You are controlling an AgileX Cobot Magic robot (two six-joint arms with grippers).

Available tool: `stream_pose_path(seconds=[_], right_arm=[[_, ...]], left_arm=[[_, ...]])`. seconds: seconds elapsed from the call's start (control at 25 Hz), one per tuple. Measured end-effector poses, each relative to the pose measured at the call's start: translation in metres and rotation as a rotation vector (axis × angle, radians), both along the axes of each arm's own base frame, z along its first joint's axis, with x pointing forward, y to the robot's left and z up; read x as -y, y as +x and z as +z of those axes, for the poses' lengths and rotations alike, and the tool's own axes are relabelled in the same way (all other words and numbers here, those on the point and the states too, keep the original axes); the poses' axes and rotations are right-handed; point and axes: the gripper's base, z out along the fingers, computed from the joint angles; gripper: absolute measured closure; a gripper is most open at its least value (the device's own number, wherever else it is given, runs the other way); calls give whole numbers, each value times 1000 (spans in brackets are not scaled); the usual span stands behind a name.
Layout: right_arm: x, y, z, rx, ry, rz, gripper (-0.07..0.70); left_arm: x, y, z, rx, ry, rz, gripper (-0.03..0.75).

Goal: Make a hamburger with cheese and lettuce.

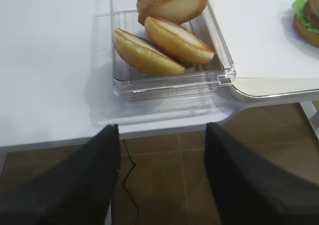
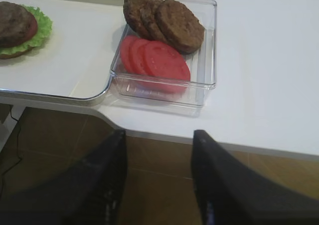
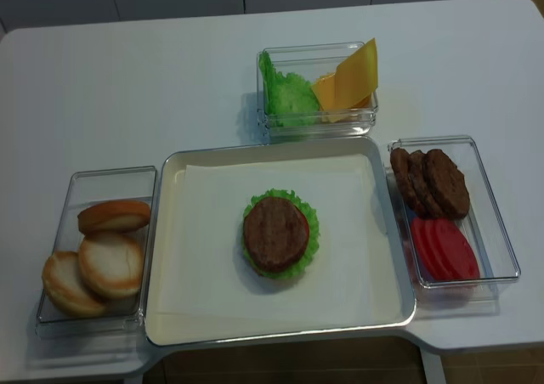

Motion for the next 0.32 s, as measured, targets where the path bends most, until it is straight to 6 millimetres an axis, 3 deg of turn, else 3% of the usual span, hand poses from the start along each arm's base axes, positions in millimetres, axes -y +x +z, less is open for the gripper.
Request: stream_pose_path(seconds=[0.32], right_arm=[[0, 0, 0, -2, 2, -1, 323]], left_arm=[[0, 0, 0, 0, 0, 0, 310]])
